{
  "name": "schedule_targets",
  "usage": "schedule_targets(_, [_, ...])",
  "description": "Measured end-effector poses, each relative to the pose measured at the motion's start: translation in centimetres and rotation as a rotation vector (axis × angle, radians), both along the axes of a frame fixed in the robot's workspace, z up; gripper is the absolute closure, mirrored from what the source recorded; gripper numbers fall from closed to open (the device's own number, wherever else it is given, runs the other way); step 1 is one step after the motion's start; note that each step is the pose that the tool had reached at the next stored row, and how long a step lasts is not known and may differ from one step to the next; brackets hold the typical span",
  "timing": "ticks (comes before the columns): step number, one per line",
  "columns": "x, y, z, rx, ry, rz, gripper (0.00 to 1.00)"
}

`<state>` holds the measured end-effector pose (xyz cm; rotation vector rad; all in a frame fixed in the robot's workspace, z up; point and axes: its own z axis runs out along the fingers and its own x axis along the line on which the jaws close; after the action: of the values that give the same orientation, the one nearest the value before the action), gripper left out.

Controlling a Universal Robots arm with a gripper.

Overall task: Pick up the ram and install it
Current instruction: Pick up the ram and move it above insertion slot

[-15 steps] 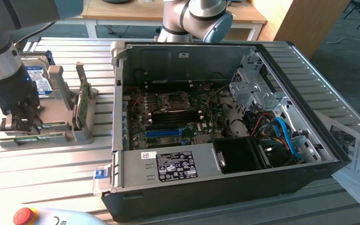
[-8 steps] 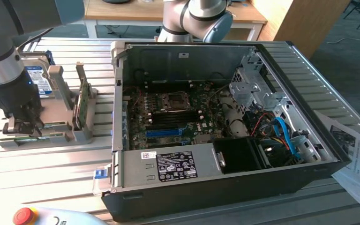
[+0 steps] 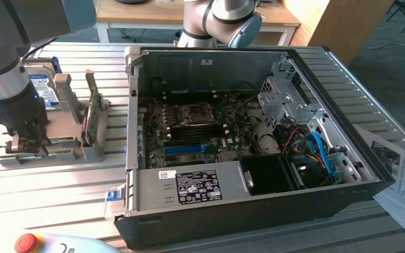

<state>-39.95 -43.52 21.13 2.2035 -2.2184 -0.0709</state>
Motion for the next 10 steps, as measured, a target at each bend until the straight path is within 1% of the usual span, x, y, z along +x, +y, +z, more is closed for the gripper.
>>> schedule_targets(5, [0.0, 0.0, -0.37, -0.0001, 0.0001, 0.0, 0.69])
schedule_targets(10, [0.0, 0.0, -0.39, -0.0001, 0.0, 0.0, 0.69])
